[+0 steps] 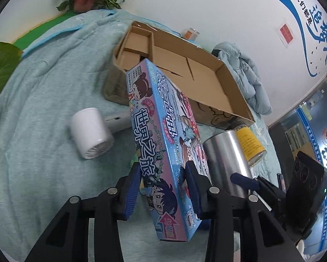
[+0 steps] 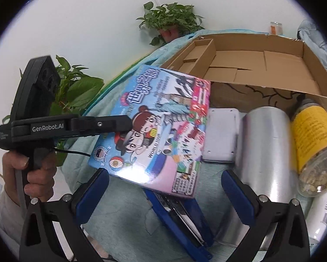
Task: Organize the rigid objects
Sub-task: 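Grasp the blue-and-pink World Tour game box with the left gripper, then carry the game box and lay it flat inside the cardboard box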
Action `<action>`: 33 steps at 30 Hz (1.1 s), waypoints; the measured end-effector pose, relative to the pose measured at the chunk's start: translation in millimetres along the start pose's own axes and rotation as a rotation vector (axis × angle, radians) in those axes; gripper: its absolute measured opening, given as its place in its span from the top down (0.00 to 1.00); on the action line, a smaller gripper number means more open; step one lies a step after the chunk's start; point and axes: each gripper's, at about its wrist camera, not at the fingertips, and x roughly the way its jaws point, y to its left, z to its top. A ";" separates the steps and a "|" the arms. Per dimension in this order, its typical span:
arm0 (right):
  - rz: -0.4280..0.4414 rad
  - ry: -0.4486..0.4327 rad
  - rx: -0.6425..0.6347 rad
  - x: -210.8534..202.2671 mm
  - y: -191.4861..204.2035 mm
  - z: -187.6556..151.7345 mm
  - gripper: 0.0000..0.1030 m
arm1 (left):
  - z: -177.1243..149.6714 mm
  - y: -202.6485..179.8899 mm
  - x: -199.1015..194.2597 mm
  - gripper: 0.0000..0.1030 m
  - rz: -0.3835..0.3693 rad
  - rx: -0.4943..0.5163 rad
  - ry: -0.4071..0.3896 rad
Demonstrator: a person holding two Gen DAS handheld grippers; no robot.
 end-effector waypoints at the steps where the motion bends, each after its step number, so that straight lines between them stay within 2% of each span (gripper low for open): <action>1: 0.027 0.004 0.010 3.1 -0.2 3.2 0.01 | -0.5 4.7 -2.5 0.62 0.005 -0.006 -0.003; 5: 0.062 0.026 0.008 16.0 4.9 13.5 0.01 | -3.6 18.3 -1.1 0.60 -0.014 -0.039 0.011; 10: 0.037 0.084 -0.048 35.9 19.7 20.6 0.01 | -2.2 18.4 11.0 0.59 0.083 -0.024 0.026; 14: 0.041 0.138 -0.018 51.9 16.3 25.8 0.02 | -0.3 19.3 14.7 0.58 0.084 -0.020 0.033; 21: -0.027 0.181 -0.052 66.5 21.0 28.1 0.04 | 0.4 16.3 30.7 0.34 0.077 -0.022 0.089; 22: -0.036 0.183 -0.062 68.3 22.2 28.5 0.04 | -0.4 16.3 33.1 0.33 0.068 -0.032 0.095; 25: -0.053 0.182 -0.091 69.6 24.2 27.8 0.04 | -2.7 13.3 38.9 0.35 0.035 -0.042 0.106; 30: -0.066 0.173 -0.081 67.6 23.3 25.9 0.04 | -6.7 -9.1 35.9 0.36 0.116 0.050 0.064; 33: -0.092 0.143 -0.081 64.3 24.5 23.9 0.04 | -7.9 -22.9 31.2 0.42 0.148 0.088 0.023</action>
